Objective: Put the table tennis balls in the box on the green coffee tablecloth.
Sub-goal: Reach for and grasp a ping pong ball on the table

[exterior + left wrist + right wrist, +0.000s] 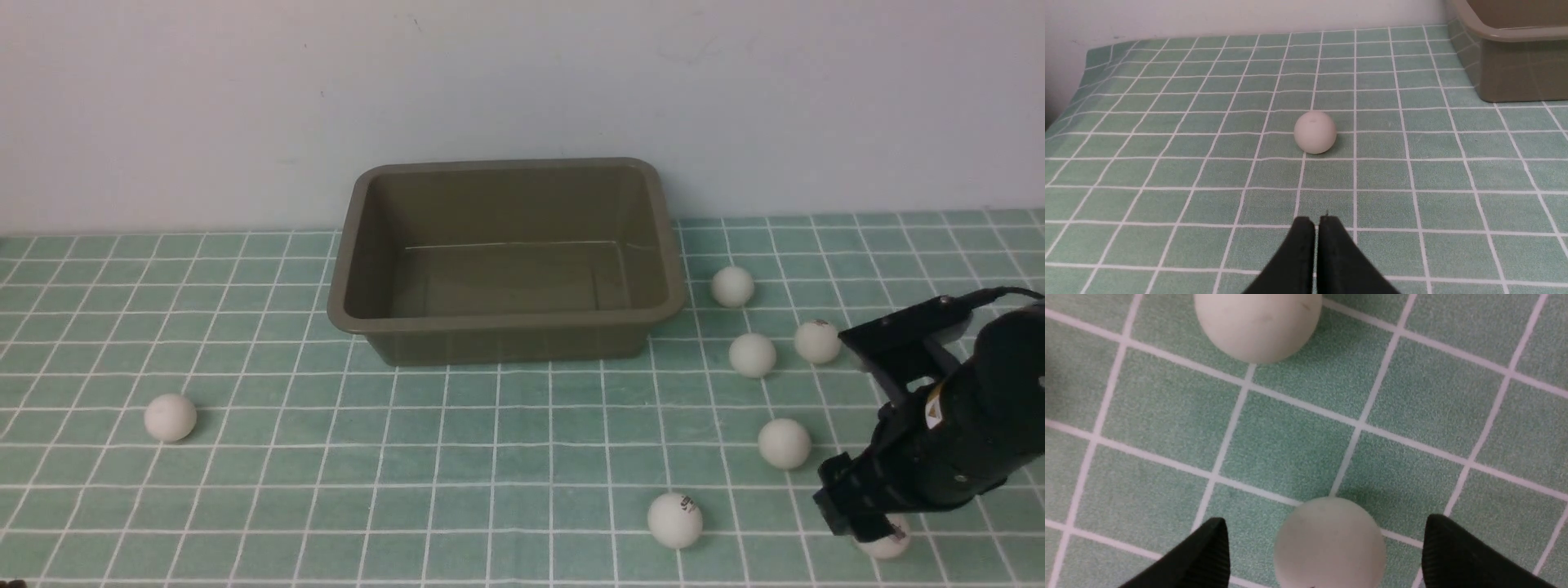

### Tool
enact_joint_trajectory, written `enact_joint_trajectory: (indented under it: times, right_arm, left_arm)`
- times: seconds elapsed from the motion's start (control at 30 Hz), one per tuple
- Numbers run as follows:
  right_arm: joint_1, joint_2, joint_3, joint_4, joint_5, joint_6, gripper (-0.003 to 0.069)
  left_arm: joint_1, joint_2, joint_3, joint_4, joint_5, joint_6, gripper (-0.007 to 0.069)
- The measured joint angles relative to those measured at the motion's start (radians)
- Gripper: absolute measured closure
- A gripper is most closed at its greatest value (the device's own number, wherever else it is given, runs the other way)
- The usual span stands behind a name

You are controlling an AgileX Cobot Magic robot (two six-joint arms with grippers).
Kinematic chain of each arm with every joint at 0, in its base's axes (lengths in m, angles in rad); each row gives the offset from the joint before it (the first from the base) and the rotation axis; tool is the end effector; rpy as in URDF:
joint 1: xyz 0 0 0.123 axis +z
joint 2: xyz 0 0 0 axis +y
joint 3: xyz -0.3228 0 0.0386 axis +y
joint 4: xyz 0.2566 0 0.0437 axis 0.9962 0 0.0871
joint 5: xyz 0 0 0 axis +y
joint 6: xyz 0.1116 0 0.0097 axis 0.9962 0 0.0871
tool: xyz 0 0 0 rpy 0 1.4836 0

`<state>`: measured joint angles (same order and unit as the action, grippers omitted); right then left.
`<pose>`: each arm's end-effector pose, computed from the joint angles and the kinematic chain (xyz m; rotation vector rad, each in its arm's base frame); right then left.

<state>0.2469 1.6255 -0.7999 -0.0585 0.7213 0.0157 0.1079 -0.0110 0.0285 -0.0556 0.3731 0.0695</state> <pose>0.2675 0.0630 0.1730 -0.4117 2.9977 -0.0396 0.0410 0.0022 0.1638 -0.0705 1.8728 0.0675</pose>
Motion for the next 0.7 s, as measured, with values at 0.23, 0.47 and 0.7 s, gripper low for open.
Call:
enact_joint_trajectory:
  times: [0.23,0.47,0.7]
  right_arm:
    - [0.000,0.002,0.000,0.014,0.016,-0.006,0.0219]
    - [0.000,0.002,0.000,0.017,0.032,-0.006,0.0309]
    - [0.000,0.003,-0.013,0.017,0.052,-0.006,0.0314]
  left_arm:
    - [0.000,0.000,0.000,0.000,0.000,0.000,0.0629]
    - [0.000,0.000,0.000,0.000,0.000,0.000,0.0629]
    - [0.000,0.000,0.000,0.000,0.000,0.000,0.0629]
